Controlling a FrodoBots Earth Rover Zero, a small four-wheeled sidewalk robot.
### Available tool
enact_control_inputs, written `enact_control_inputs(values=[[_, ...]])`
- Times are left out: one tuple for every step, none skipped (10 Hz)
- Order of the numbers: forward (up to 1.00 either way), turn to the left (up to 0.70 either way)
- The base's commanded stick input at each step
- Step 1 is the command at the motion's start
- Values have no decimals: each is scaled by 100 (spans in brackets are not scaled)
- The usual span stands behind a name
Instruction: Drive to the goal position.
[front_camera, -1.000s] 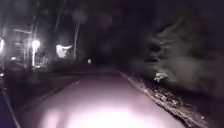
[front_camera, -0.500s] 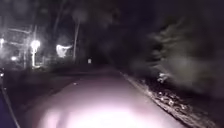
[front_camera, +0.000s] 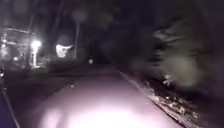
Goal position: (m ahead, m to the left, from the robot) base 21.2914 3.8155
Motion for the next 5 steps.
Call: enact_control_inputs(values=[[50, 0], [50, 0], [50, 5], [50, 4], [50, 11]])
